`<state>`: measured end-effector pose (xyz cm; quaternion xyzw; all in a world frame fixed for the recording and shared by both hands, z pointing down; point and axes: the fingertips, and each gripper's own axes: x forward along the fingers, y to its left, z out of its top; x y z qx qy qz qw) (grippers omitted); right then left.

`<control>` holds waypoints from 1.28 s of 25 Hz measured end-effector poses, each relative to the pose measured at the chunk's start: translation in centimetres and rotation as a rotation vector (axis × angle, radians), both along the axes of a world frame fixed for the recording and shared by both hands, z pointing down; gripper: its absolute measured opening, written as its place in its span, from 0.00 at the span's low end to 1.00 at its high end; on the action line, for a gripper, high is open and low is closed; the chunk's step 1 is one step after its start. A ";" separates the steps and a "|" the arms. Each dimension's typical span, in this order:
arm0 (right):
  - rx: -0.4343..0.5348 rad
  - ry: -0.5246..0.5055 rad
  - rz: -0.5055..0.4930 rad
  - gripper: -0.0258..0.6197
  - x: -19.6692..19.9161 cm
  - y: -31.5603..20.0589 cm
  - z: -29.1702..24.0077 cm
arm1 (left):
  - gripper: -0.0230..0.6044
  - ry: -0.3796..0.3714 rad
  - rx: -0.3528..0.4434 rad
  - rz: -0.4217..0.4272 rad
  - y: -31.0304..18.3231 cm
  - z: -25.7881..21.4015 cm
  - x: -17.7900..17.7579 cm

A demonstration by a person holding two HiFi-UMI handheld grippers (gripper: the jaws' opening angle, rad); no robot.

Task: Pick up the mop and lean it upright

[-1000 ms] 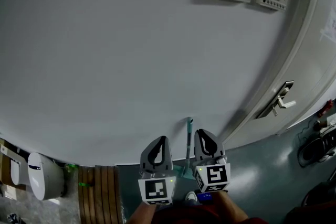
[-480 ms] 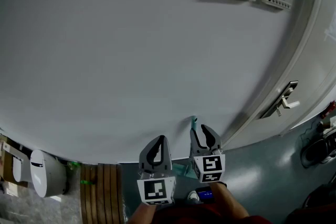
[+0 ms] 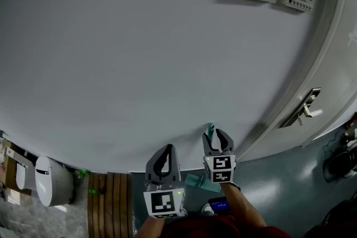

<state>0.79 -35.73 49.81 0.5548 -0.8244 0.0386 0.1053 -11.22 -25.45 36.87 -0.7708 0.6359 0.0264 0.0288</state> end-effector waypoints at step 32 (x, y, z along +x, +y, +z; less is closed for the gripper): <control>-0.006 0.043 0.030 0.22 0.5 -1.8 2.0 | 0.06 -0.015 -0.019 -0.063 0.5 0.5 -1.0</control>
